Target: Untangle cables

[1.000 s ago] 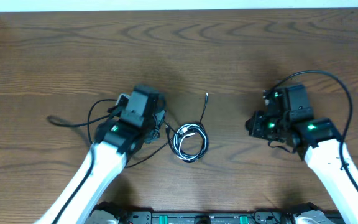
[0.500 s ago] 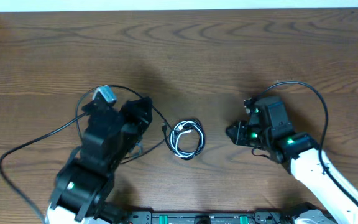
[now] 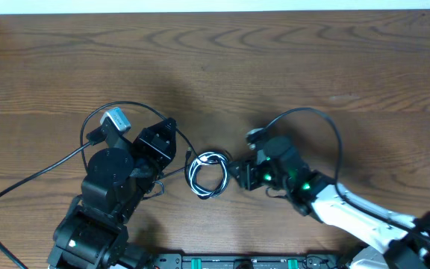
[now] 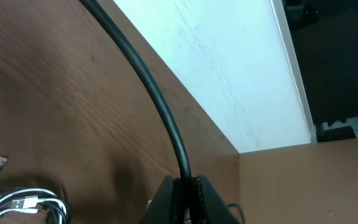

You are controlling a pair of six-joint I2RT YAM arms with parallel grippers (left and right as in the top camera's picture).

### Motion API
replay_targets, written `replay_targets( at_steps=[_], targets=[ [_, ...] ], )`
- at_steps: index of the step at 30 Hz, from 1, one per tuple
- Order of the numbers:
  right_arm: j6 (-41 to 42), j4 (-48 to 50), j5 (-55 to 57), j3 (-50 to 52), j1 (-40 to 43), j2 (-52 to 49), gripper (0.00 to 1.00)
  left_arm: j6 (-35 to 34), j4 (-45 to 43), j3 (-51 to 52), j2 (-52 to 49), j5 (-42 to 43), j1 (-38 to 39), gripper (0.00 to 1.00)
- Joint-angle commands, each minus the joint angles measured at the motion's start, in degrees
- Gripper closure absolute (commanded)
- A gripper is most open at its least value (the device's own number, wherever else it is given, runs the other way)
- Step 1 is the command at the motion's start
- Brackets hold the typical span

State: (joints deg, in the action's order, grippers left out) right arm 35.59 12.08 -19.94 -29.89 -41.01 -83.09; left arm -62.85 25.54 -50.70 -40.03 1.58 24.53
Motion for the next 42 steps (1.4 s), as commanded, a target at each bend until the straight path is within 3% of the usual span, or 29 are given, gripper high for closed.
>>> replay_targets(
  at_steps=[1, 6, 13, 15, 16, 18, 20, 24, 28, 33, 37, 39, 42],
  targets=[
    [5.2, 0.6, -1.6, 0.2, -2.5, -2.0, 0.56, 1.4, -0.2, -0.3, 0.4, 0.3, 0.0, 0.92],
    [8.1, 1.7, 0.0, 0.2, -6.3, -3.5, 0.55, 1.3, -0.2, -0.3, 0.4, 0.3, 0.0, 0.92],
    [20.6, 3.7, 11.8, 0.2, -11.5, -10.5, 0.29, 1.3, -0.3, -0.3, 0.4, 0.3, 0.0, 0.92],
    [21.9, 6.8, 12.7, 0.1, -12.2, -13.3, 0.28, 1.3, -0.4, -0.3, 0.4, 0.3, 0.0, 0.92],
    [21.8, 8.5, 12.7, 0.1, -12.1, -14.3, 0.36, 1.3, -0.3, -0.3, 0.4, 0.3, 0.0, 0.92],
    [21.5, 10.7, 12.8, 0.1, -12.1, -15.1, 0.72, 1.3, -0.2, -0.3, 0.4, 0.3, 0.0, 0.92],
    [19.3, 12.2, 13.2, 0.1, -11.4, -14.7, 0.99, 1.4, 0.5, -0.3, 0.5, 0.3, 0.0, 0.92],
    [13.3, 9.9, 14.6, 0.1, -8.0, -10.7, 0.99, 3.5, 3.1, -0.3, 0.5, 0.3, 0.0, 0.92],
    [12.2, -1.5, 23.8, 0.1, -3.8, -2.4, 0.99, 11.1, 4.6, -0.3, 0.5, 2.3, 0.0, 0.92],
    [5.0, -9.8, 30.7, 0.1, 1.5, 4.2, 0.99, 24.9, 4.4, -0.3, 0.5, 18.2, 0.0, 0.92],
    [4.3, -11.5, 29.4, 0.1, 6.6, 4.8, 0.99, 37.9, 6.9, -0.3, 0.5, 28.9, 0.0, 0.92],
    [4.1, -11.8, 27.3, 0.1, 9.0, 4.8, 0.99, 42.6, 10.3, -0.3, 0.4, 27.4, 0.0, 0.92],
    [-0.4, -10.9, 19.3, 0.1, 12.0, 5.7, 0.99, 41.8, 14.4, -0.3, 0.4, 17.6, 0.0, 0.92]
  ],
)
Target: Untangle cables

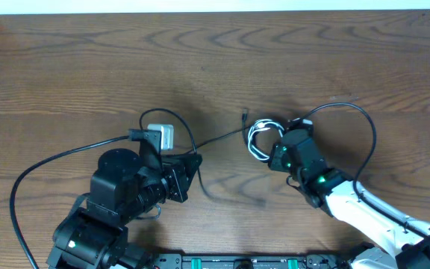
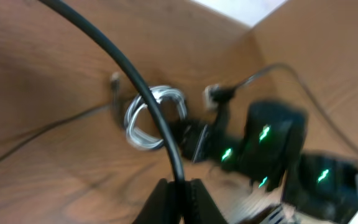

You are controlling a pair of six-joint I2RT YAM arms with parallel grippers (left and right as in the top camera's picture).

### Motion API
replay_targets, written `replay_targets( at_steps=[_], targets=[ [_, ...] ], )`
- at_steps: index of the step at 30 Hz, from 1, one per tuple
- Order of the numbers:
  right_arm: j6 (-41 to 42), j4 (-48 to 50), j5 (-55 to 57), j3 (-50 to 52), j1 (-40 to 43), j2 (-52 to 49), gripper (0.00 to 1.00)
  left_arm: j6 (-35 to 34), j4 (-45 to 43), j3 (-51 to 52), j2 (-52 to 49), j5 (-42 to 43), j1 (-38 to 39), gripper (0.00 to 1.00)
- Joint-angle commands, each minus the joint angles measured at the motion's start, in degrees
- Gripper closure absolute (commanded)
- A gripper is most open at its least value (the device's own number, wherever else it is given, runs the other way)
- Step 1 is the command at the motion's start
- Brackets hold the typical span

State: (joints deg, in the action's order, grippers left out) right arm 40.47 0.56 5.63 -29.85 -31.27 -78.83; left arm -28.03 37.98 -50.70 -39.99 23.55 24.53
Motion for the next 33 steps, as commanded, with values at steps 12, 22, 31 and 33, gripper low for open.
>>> replay_targets(
  at_steps=[12, 22, 31, 33],
  targets=[
    [-4.1, -1.9, -25.2, 0.0, 6.5, 16.5, 0.99, -16.0, 3.4, -0.2, -6.2, -16.2, 0.0, 0.2],
    [11.2, -7.3, -41.8, 0.0, 10.7, 18.6, 0.99, -19.4, -2.1, -0.2, -18.6, -7.3, 0.0, 0.19],
    [19.5, -7.6, -47.1, 0.0, 13.7, 18.6, 0.99, -4.0, -5.4, -0.2, -21.0, 2.8, 1.7, 0.2],
    [19.5, -7.8, -48.4, 0.0, 14.0, 18.6, 0.99, -3.4, -5.3, -0.1, -21.0, 2.8, 2.8, 0.2]
  ],
)
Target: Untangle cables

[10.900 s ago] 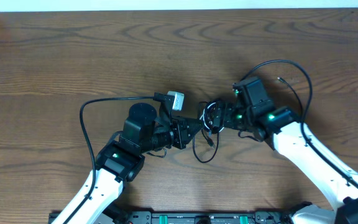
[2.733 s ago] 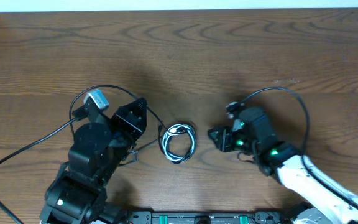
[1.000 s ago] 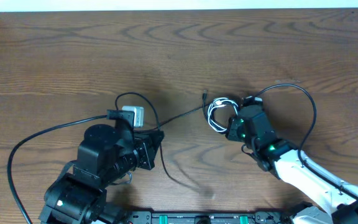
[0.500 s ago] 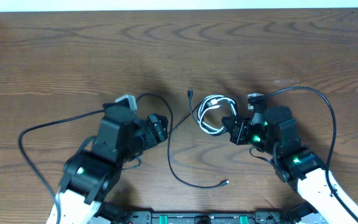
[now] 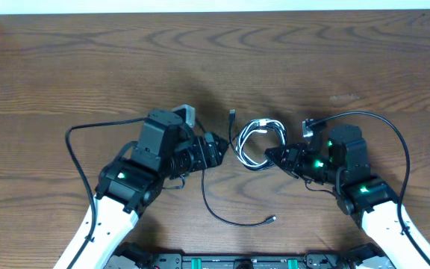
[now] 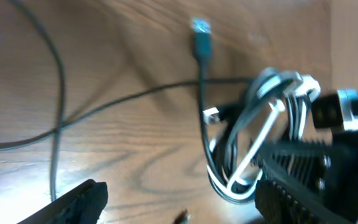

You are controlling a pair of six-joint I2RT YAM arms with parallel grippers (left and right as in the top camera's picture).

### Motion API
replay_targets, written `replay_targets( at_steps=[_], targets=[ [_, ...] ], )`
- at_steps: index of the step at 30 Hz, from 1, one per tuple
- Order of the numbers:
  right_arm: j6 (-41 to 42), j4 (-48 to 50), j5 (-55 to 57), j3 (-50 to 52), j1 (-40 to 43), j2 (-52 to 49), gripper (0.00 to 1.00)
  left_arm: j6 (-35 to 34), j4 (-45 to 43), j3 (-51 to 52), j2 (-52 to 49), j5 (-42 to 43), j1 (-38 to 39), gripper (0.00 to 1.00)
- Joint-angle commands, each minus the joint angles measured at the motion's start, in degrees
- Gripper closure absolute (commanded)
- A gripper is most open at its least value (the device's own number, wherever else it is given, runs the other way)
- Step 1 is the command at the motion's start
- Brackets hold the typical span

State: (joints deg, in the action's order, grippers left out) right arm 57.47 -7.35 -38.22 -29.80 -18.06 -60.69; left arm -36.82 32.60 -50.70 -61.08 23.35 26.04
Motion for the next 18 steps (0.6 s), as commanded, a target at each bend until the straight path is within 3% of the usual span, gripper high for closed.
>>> replay_targets(
  at_steps=[1, 6, 15, 16, 18],
  targets=[
    [2.5, 0.1, -5.2, 0.0, 0.8, 0.4, 0.99, 5.4, 0.0, 0.0, 0.1, 2.8, 2.2, 0.21],
    [4.5, 0.2, -8.4, 0.0, 0.8, 0.4, 0.99, 4.2, -0.4, 0.0, -0.3, -3.8, 7.6, 0.24],
    [4.6, 0.3, -12.3, 0.0, 0.8, 0.4, 0.99, -6.6, -1.9, 0.0, -4.7, -16.1, 16.2, 0.25],
    [4.0, 0.3, -13.1, 0.0, 0.8, 0.4, 0.99, -8.4, -2.3, 0.0, -5.8, -16.9, 16.3, 0.33],
    [1.8, 0.2, -13.6, 0.0, 0.8, 0.4, 0.99, -10.9, -3.0, 0.0, -7.7, -17.9, 16.2, 0.61]
  ],
)
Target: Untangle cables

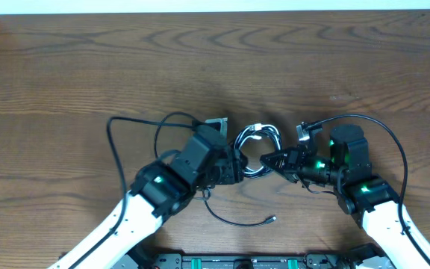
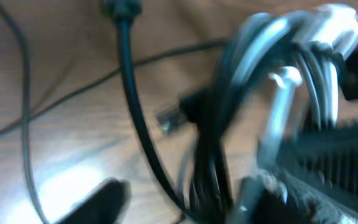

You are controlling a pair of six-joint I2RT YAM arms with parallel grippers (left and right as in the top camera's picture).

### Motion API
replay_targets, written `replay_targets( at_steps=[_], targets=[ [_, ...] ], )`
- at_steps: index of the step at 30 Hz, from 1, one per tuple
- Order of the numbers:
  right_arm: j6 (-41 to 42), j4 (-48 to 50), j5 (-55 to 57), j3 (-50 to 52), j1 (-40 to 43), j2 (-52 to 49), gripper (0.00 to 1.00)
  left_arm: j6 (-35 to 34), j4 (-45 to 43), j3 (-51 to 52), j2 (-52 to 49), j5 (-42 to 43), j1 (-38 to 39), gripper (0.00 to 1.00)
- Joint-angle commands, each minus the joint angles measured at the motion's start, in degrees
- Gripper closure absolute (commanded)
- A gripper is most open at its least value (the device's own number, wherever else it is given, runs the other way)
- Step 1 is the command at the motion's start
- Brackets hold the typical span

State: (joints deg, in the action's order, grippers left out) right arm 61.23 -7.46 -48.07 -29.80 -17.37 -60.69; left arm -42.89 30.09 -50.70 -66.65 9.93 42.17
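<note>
A coil of white and black cables point(image 1: 256, 143) lies at the table's middle, between my two grippers. My right gripper point(image 1: 269, 159) is shut on the coil's right side; its ridged finger point(image 2: 334, 149) shows in the blurred left wrist view. My left gripper point(image 1: 239, 161) is open at the coil's left side. The coil's strands point(image 2: 216, 155) run between the left gripper's point(image 2: 185, 198) fingers. A thin black cable point(image 1: 226, 217) lies loose in front of the coil. One plug point(image 1: 273, 219) points right and the other point(image 2: 123, 7) lies by the coil.
The brown wooden table point(image 1: 66, 67) stretches to a white edge at the back. My left arm's own black lead point(image 1: 136, 119) loops over the wood at the left. The right arm's lead point(image 1: 394, 142) arcs behind that arm.
My left gripper has moved right, up to the coil, and now straddles its left strands. The right gripper and the coil are about where they were. The loose black cable lies as before.
First my left gripper was shut on a black cable while the right held the coil at the middle. Then the coil was farther back and right, with the black cable stretched out from it. Later the left gripper stood open and the cable lay loose.
</note>
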Motion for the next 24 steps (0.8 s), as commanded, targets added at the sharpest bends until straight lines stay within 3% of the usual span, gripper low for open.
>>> replay_targets(
  at_steps=[1, 3, 4, 9, 13, 20, 24],
  targets=[
    [-3.6, 0.3, -4.1, 0.0, 0.1, 0.4, 0.99, -5.9, -0.9, 0.0, -2.9, -5.1, 0.0, 0.72],
    [-7.4, 0.4, -5.5, 0.0, 0.2, 0.4, 0.99, -7.9, -2.3, 0.0, -4.0, -6.2, -0.4, 0.86],
    [-9.5, 0.4, -6.3, 0.0, 0.1, 0.4, 0.99, -8.6, -3.0, 0.0, -4.2, -6.2, -0.6, 0.89],
    [-22.5, 2.5, -14.3, 0.0, 0.1, 0.4, 0.99, -11.8, -6.7, 0.0, -3.8, -6.1, -3.1, 0.9],
    [-31.4, 11.7, -26.3, 0.0, 0.1, 0.4, 0.99, -13.9, -6.9, 0.0, -4.2, -5.6, -4.3, 0.89],
    [-33.0, 27.9, -29.8, 0.0, 0.1, 0.4, 0.99, -14.0, -7.0, 0.0, -6.6, 0.9, -3.2, 0.9],
    [-35.7, 35.4, -39.0, 0.0, 0.1, 0.4, 0.99, -13.9, -6.8, 0.0, -7.4, 1.2, -3.2, 0.9]
  ],
)
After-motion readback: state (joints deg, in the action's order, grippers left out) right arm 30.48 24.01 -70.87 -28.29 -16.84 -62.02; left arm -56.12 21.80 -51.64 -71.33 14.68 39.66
